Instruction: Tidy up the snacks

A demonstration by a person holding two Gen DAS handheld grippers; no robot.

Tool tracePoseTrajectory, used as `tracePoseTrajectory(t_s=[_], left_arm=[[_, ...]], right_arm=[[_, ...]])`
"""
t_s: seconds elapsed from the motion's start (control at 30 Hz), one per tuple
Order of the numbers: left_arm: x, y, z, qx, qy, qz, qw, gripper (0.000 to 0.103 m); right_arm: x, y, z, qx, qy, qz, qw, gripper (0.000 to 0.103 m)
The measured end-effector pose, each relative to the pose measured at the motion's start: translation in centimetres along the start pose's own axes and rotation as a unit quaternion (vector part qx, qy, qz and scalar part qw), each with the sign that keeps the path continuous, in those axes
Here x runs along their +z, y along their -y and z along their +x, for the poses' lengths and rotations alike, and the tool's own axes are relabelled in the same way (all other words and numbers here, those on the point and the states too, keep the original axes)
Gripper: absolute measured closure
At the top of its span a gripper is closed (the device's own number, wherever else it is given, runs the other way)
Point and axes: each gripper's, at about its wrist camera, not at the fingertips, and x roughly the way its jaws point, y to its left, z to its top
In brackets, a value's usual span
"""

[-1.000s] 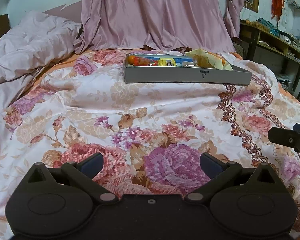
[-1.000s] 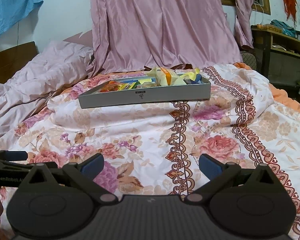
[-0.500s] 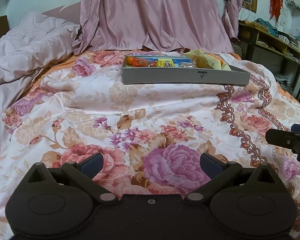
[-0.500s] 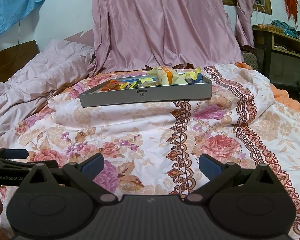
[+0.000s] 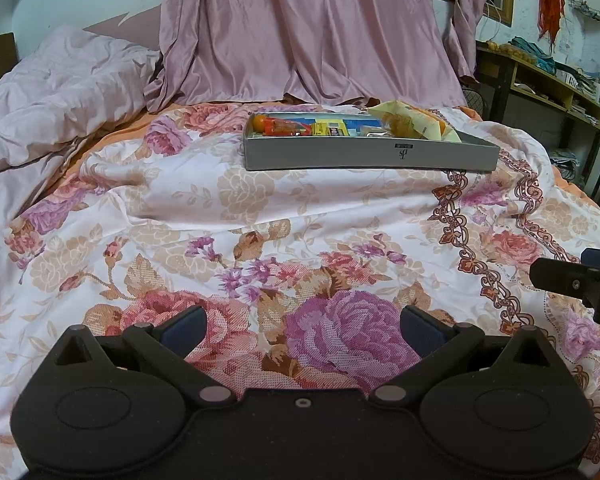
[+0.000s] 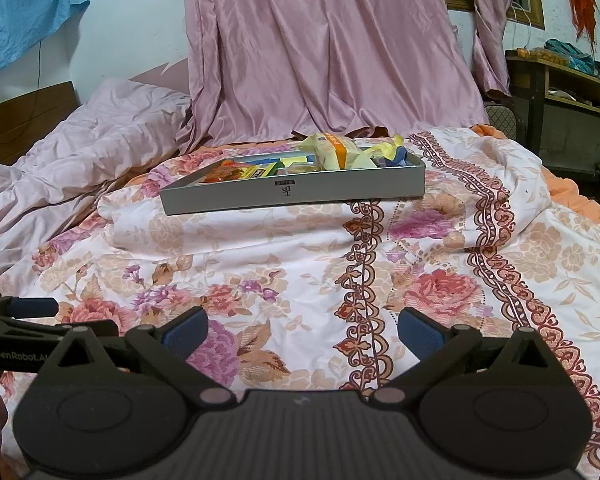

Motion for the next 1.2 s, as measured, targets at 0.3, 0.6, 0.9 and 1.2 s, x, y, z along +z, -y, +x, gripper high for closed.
tracePoseTrajectory(t_s=[0.3, 0.6, 0.9, 1.2], left_arm=[[0.00, 0.00, -0.01, 0.000, 0.000, 0.000, 1.0000, 0.001], [0.15, -0.01, -0.22, -0.003, 0.006, 0.001, 1.0000, 0.001], [0.43, -0.66, -0.49, -0.039, 0.003, -0.033, 0.9987, 0.001], [0.57, -0.52, -0.90, -0.050, 0.006, -0.037, 0.9980, 0.001]], right_arm=[[0.02, -0.09, -0.02, 0.001, 0.000, 0.000, 1.000, 0.000], [0.02, -0.17, -0.05, 0.002, -0.001, 0.000, 1.000, 0.000], [0.00, -0.32, -0.11, 0.002, 0.000, -0.001, 1.000, 0.000], [0.01, -0.37, -0.12, 0.003, 0.001, -0.002, 1.000, 0.000]])
